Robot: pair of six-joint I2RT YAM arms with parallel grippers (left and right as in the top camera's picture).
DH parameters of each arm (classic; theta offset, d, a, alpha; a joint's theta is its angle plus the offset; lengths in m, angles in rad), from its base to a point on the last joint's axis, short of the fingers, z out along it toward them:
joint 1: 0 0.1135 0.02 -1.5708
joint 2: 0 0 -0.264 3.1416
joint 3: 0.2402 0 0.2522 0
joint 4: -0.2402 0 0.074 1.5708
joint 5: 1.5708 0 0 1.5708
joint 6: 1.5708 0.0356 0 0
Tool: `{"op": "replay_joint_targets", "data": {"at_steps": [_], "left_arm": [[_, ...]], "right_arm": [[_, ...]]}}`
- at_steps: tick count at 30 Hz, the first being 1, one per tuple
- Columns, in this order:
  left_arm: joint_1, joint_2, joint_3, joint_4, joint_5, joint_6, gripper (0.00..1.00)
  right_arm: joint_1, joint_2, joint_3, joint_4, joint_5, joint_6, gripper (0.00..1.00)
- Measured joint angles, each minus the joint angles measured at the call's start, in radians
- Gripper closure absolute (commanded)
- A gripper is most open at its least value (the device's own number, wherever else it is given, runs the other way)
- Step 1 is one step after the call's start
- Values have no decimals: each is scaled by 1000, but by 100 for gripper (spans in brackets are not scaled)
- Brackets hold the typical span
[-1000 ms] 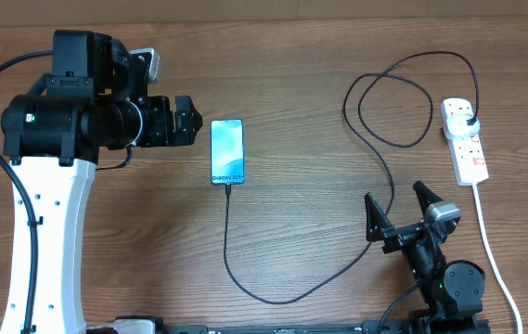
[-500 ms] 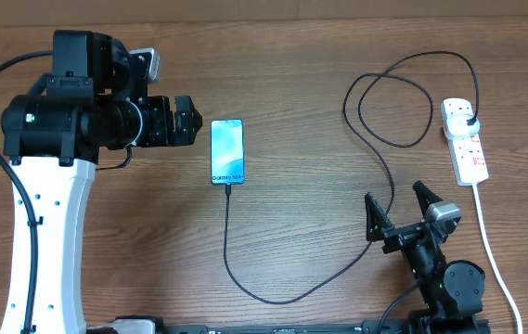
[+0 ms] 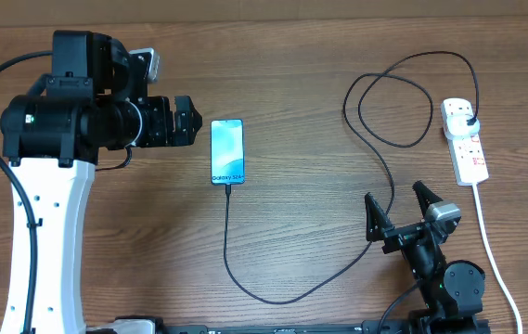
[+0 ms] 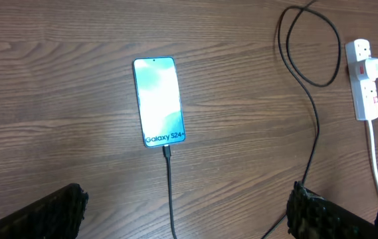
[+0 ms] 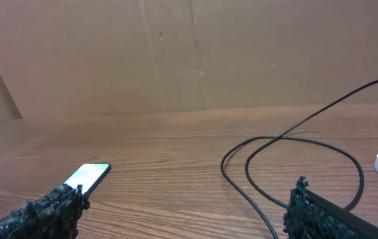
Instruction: Plug charger to phone and switch on socket
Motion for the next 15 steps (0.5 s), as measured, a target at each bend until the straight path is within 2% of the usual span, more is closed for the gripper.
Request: {"op": "replay_joint_targets", "data": {"at_steps": [8,15], "left_arm": [[2,-172,-34,62,-57,0,0],[55,-423,-294,251,-66,0,0]], "right_arm": [[0,0,0,0,0,0,0],[0,0,0,0,0,1,0]]}}
